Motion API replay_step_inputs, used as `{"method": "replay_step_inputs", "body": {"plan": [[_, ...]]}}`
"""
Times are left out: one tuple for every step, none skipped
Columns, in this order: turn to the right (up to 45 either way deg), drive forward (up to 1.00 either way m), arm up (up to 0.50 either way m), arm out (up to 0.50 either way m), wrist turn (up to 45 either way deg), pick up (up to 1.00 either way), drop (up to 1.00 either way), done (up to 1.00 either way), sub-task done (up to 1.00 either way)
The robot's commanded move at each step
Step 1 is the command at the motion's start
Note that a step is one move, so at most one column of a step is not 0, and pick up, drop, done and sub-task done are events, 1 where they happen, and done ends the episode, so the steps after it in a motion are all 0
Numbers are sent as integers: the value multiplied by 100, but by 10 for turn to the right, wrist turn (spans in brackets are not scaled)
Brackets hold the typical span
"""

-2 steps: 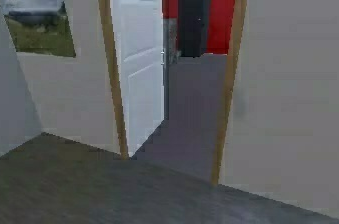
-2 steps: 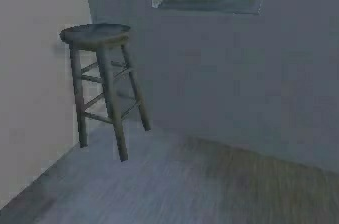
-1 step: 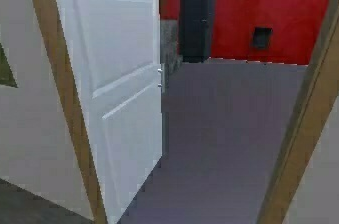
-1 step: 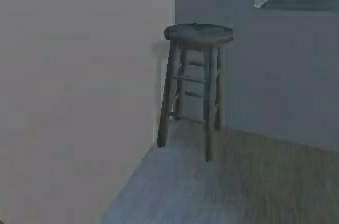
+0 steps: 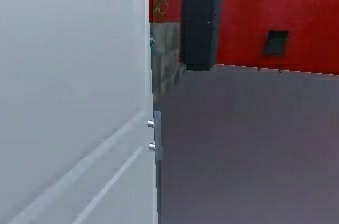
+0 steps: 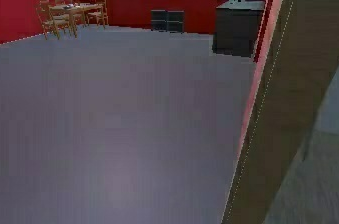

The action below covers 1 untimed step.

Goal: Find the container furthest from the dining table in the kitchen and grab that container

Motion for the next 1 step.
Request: {"method": "replay_step_inputs", "body": {"plan": [[450, 0, 0, 0, 0, 0, 0, 0, 0]]}}
